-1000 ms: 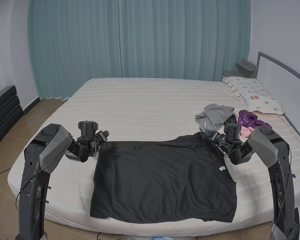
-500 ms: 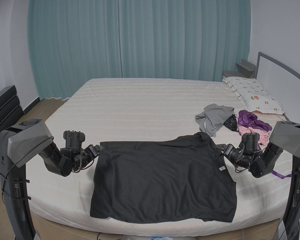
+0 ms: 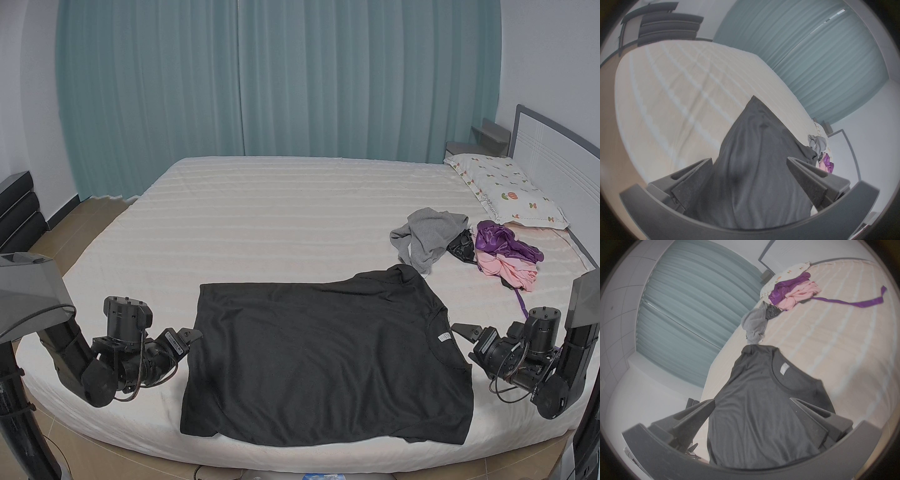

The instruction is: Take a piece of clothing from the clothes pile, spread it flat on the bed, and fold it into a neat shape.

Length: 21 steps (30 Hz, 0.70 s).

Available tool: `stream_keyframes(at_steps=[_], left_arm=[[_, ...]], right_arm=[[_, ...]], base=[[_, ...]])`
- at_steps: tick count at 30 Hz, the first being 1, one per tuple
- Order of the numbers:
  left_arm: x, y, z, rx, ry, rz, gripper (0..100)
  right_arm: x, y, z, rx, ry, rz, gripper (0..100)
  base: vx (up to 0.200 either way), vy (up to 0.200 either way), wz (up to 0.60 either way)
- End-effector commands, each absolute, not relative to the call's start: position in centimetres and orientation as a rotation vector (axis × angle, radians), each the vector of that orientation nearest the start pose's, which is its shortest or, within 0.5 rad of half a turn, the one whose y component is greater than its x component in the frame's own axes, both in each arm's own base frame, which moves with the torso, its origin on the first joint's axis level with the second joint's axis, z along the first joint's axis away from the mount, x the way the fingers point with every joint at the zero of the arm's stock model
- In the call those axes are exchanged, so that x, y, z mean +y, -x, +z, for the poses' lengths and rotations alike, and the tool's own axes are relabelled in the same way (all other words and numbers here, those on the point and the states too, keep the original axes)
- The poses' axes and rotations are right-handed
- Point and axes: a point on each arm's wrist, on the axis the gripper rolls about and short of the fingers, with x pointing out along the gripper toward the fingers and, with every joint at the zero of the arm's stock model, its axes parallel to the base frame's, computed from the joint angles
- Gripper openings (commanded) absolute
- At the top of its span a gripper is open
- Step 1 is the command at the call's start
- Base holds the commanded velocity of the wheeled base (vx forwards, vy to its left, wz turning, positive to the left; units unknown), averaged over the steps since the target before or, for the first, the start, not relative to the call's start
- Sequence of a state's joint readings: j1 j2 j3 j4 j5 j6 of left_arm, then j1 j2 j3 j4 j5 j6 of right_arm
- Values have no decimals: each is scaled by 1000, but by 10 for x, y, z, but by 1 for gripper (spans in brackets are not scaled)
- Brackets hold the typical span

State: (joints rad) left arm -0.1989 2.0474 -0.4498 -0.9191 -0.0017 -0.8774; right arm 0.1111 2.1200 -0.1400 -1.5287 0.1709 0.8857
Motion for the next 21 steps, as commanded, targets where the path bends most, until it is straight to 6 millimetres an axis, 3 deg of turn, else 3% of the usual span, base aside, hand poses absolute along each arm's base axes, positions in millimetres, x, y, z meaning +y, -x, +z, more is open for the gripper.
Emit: stream_keyframes(at_steps=[1,3,10,21], left_arm=[[-62,-257,33,729,829,113,100],[-62,-254,31,740,842,122,100],[-61,-248,25,776,852,136,100],[-77,-241,21,822,889,116,100]], right_arm=[[34,-222,19,613,-896,55,100],[34,-221,18,618,-895,52,100],[33,-217,16,640,-895,44,100],[33,-215,16,648,-920,31,100]], base=[[-200,0,0],[-200,0,0],[0,0,0],[0,0,0]])
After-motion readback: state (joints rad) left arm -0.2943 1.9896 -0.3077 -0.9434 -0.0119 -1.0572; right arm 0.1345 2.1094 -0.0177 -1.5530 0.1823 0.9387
